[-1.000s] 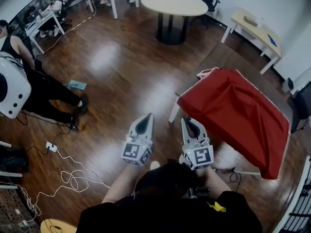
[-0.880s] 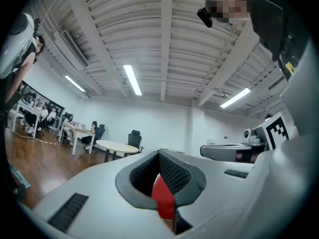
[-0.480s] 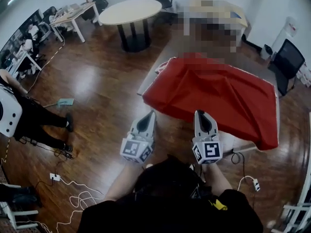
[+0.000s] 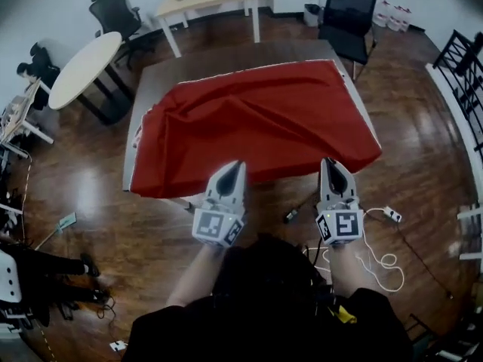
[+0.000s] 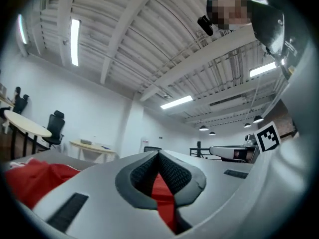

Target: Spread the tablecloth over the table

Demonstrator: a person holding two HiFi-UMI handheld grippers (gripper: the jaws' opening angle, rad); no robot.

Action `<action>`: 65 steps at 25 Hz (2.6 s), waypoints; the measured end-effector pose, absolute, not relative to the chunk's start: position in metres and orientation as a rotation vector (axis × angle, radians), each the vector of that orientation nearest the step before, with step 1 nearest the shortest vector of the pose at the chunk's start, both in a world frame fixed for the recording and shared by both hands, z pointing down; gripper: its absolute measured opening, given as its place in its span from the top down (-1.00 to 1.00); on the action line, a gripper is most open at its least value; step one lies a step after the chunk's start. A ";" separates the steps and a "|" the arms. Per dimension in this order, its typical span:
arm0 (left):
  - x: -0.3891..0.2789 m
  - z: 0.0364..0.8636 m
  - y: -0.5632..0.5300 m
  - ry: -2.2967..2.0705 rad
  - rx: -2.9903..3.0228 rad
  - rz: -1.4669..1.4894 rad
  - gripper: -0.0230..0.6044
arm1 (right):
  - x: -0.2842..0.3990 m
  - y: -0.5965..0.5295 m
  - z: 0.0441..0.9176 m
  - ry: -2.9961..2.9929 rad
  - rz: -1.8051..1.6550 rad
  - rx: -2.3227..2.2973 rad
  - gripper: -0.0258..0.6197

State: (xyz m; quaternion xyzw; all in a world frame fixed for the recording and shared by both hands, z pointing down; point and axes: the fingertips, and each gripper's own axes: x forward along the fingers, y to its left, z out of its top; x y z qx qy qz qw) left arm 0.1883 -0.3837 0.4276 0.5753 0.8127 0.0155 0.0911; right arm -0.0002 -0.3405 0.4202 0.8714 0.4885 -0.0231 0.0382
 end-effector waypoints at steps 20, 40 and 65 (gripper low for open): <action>0.038 0.446 -0.229 2.794 1.124 0.169 0.94 | -0.174 -0.282 0.416 2.191 -0.025 2.184 0.90; -0.215 0.457 -0.338 2.912 0.761 0.148 0.94 | -0.304 -0.416 0.417 2.125 0.099 2.099 0.90; -0.278 0.456 -0.386 2.952 0.651 0.221 0.94 | -0.409 -0.520 0.443 2.498 -0.006 1.911 0.90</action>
